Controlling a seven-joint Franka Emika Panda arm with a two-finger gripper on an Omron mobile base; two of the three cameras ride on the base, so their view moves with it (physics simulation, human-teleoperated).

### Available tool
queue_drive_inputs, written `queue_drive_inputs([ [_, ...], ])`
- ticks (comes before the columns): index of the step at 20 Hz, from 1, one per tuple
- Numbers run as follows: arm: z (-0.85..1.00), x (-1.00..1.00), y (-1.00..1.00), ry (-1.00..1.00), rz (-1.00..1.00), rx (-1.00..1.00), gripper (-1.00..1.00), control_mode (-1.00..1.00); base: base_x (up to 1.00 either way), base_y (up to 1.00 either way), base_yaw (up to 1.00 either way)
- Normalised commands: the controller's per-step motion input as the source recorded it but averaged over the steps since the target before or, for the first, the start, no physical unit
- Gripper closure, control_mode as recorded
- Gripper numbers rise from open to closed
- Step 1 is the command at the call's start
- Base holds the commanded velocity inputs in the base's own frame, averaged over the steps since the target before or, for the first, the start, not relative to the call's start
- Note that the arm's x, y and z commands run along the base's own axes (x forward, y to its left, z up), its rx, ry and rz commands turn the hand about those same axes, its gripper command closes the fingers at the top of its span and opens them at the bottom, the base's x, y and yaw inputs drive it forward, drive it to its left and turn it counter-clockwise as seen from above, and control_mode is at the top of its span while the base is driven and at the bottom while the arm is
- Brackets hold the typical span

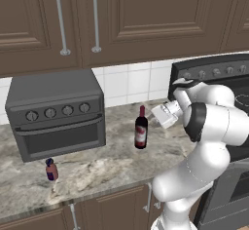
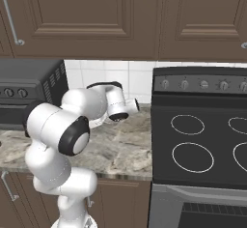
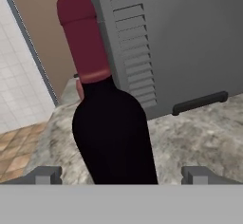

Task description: Place the drinks on the dining counter in a tight cluster.

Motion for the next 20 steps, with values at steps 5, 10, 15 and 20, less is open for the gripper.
queue_drive_inputs([
  [5, 0.0, 0.0, 0.03, 0.0, 0.0, 0.0, -1.0, -1.0, 0.0, 0.0, 0.0],
  [10, 0.0, 0.0, 0.0, 0.0, 0.0, 0.0, -1.0, -1.0, 0.0, 0.0, 0.0],
  [15, 0.0, 0.0, 0.07, 0.0, 0.04, 0.0, -1.0, -1.0, 0.0, 0.0, 0.0],
  [20, 0.0, 0.0, 0.01, 0.0, 0.09, 0.0, -1.0, -1.0, 0.0, 0.0, 0.0],
])
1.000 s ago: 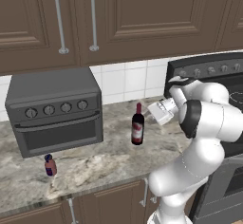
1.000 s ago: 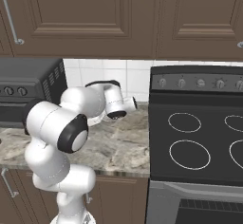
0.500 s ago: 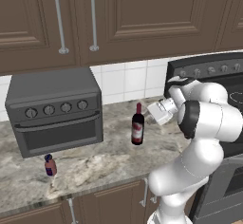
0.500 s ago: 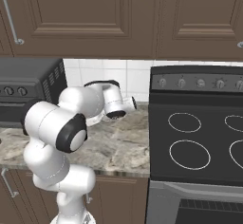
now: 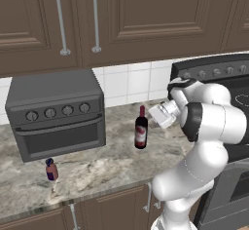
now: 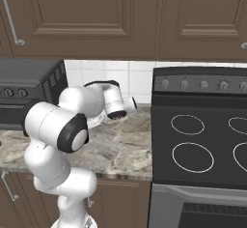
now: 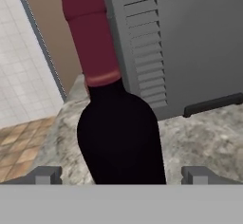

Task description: Place the drinks on the dining counter in a tight cluster.

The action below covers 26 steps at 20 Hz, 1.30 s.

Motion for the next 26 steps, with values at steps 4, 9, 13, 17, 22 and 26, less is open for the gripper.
queue_drive_inputs([
  [4, 0.0, 0.0, 0.0, 0.0, 0.09, 0.0, -1.0, -1.0, 0.0, 0.0, 0.0],
  [9, 0.0, 0.0, 0.06, 0.0, 0.06, 0.0, -1.0, -1.0, 0.0, 0.0, 0.0],
  [13, 0.0, 0.0, 0.18, 0.0, 0.01, 0.0, -1.0, -1.0, 0.0, 0.0, 0.0],
  [17, 0.0, 0.0, 0.21, 0.0, 0.0, 0.0, -1.0, -1.0, 0.0, 0.0, 0.0],
  [22, 0.0, 0.0, 0.17, 0.0, 0.0, 0.0, -1.0, -1.0, 0.0, 0.0, 0.0],
  [26, 0.0, 0.0, 0.01, 0.0, 0.0, 0.0, -1.0, -1.0, 0.0, 0.0, 0.0],
])
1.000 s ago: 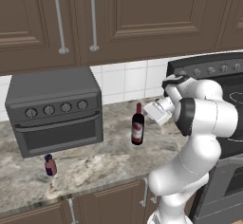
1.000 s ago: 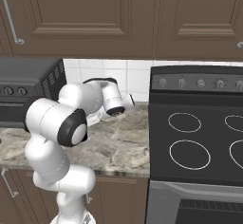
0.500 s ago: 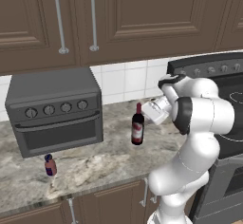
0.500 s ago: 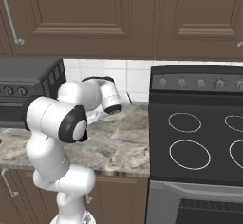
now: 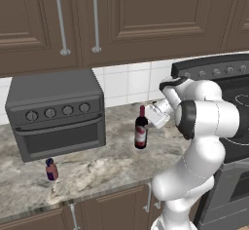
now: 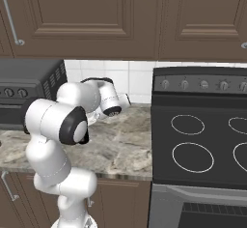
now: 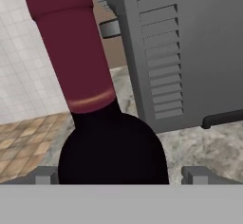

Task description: Place the drinks on the dining counter in a tight cluster.

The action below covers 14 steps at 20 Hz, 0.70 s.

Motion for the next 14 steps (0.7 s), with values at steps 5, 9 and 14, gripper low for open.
queue_drive_inputs([
  [5, 0.0, 0.0, 0.0, 0.0, 0.0, 0.0, 1.0, -1.0, 0.0, 0.0, 0.0],
  [9, 0.0, 0.0, 0.0, 0.0, 0.0, 0.0, 1.0, -1.0, 0.0, 0.0, 0.0],
  [14, 0.0, -0.03, 0.0, 0.0, 0.0, 0.0, 1.0, -1.0, 0.0, 0.0, 0.0],
])
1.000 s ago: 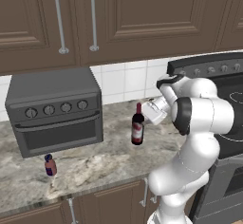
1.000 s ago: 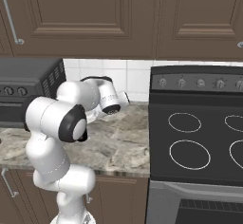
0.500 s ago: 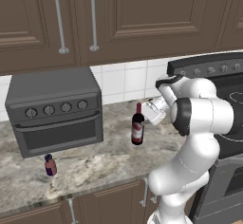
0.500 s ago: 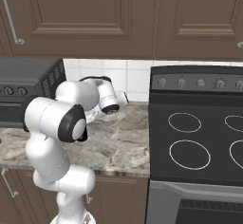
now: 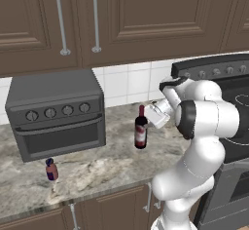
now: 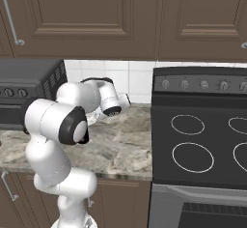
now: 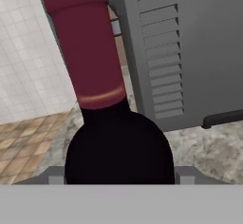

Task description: Place the drinks on the dining counter in a tight cluster.

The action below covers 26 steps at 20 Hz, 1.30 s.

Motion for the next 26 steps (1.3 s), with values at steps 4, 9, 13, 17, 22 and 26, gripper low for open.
queue_drive_inputs([
  [4, 0.06, -0.37, -0.05, -0.02, -0.03, 0.0, 1.0, -1.0, 0.0, 0.0, 0.0],
  [9, 0.54, -0.61, -0.11, -0.03, -0.07, 0.04, 1.0, -1.0, 0.0, 0.0, 0.0],
  [13, 0.96, -0.59, -0.02, 0.0, -0.06, 0.01, 1.0, -1.0, 0.0, 0.0, 0.0],
  [17, 0.99, -0.43, 0.0, 0.0, -0.03, 0.0, 1.0, -1.0, 0.0, 0.0, 0.0],
  [22, 0.75, -0.57, 0.0, -0.04, 0.0, 0.0, 1.0, -1.0, 0.0, 0.0, 0.0],
  [26, 0.36, -0.5, 0.0, -0.13, 0.0, 0.0, 1.0, -1.0, 0.0, 0.0, 0.0],
])
